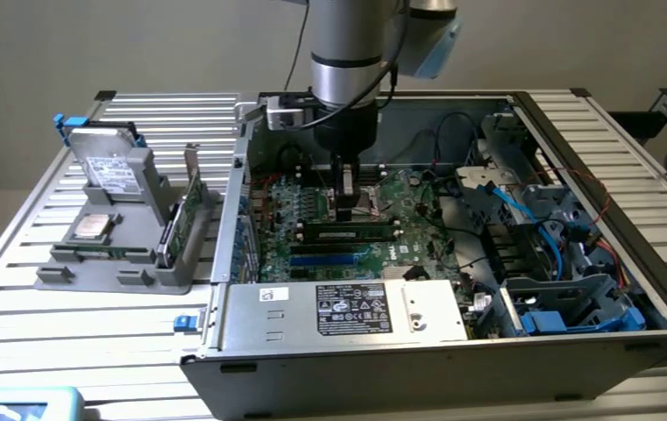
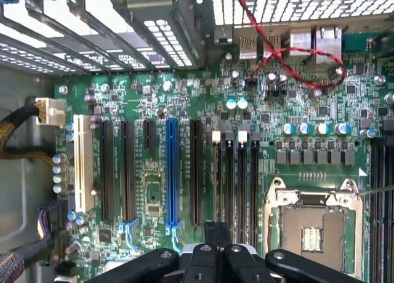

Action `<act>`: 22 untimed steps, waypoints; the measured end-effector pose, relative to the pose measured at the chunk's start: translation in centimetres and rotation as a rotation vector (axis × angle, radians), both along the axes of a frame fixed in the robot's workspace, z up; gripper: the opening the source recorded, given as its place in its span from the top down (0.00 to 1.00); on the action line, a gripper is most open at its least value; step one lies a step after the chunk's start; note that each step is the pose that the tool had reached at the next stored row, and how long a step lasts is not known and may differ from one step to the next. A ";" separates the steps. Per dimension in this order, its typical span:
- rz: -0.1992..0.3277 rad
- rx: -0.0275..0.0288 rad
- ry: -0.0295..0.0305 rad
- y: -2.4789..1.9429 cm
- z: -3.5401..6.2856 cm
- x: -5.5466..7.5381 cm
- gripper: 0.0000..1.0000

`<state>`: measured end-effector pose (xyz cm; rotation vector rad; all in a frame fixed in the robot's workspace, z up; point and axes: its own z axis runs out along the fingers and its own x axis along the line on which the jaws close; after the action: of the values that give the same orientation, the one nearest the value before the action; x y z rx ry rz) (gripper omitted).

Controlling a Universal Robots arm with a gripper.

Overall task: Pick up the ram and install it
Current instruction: 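Press down the ram until it locks into place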

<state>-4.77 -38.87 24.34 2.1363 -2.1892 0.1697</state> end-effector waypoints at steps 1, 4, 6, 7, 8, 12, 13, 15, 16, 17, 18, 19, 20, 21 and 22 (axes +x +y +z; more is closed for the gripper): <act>0.000 0.0000 0.0001 -0.02 -0.05 -0.1 0.89; 0.000 -0.0002 0.0016 -0.10 -0.19 -0.1 0.89; 0.000 -0.0003 0.0080 -0.10 -0.24 -0.2 0.89; 0.000 -0.0003 0.0124 -0.10 -0.26 -0.2 0.89; 0.000 -0.0001 0.0171 -0.10 -0.29 -0.2 0.89; 0.000 -0.0001 0.0189 -0.10 -0.48 -0.2 0.89; 0.000 -0.0002 0.0185 -0.10 -0.57 -0.3 0.89; 0.000 -0.0001 0.0172 -0.10 -0.75 -0.4 0.89; 0.000 -0.0002 0.0157 -0.10 -0.84 -0.4 0.89; 0.000 -0.0002 0.0139 -0.10 -0.94 -0.5 0.89; 0.000 -0.0002 0.0127 -0.10 -1.04 -0.5 0.89; 0.000 -0.0001 0.0116 -0.10 -1.14 -0.5 0.89; 0.000 -0.0002 0.0111 -0.10 -1.22 -0.5 0.89; 0.000 -0.0002 0.0109 -0.10 -1.28 -0.5 0.89; 0.000 -0.0001 0.0107 -0.10 -1.34 -0.5 0.89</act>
<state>-5.24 -38.97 23.00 2.1322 -2.1833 0.1580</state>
